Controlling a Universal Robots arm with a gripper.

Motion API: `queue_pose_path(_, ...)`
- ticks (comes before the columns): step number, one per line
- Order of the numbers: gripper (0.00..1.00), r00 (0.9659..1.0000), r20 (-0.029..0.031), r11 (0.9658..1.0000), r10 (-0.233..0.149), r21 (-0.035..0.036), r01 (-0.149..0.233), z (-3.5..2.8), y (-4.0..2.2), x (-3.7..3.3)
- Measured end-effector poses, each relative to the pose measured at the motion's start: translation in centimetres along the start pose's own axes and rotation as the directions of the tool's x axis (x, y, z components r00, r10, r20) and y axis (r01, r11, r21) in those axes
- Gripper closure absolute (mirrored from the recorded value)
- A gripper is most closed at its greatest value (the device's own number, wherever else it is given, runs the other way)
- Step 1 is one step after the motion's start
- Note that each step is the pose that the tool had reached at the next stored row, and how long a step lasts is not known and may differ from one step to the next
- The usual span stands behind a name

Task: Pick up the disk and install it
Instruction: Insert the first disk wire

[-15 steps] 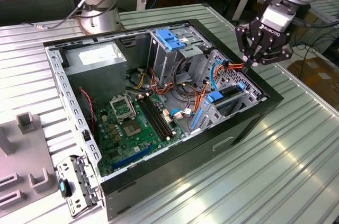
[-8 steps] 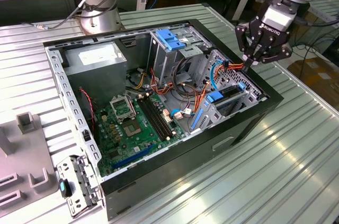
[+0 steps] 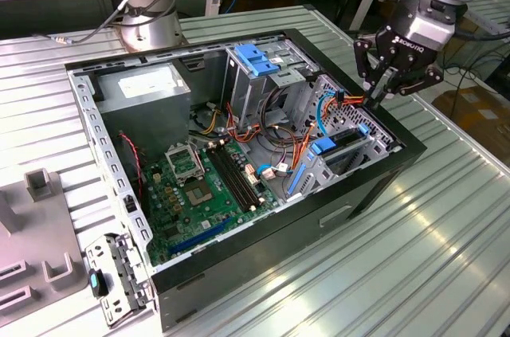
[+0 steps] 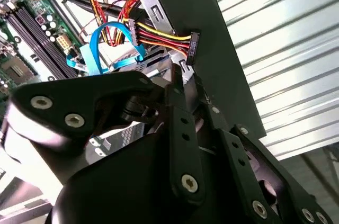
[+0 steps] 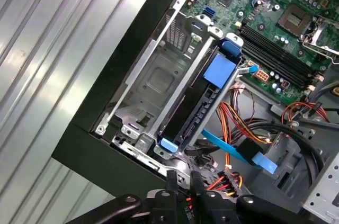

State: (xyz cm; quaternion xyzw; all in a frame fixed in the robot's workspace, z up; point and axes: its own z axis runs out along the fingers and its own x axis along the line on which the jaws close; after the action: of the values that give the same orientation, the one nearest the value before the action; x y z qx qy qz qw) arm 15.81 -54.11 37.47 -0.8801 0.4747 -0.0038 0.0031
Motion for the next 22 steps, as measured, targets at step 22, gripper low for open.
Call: queue_pose_path(22,0.67,0.9756,-0.0354,0.9752,-0.217,0.0381,0.218,0.31,-0.39,-0.2)
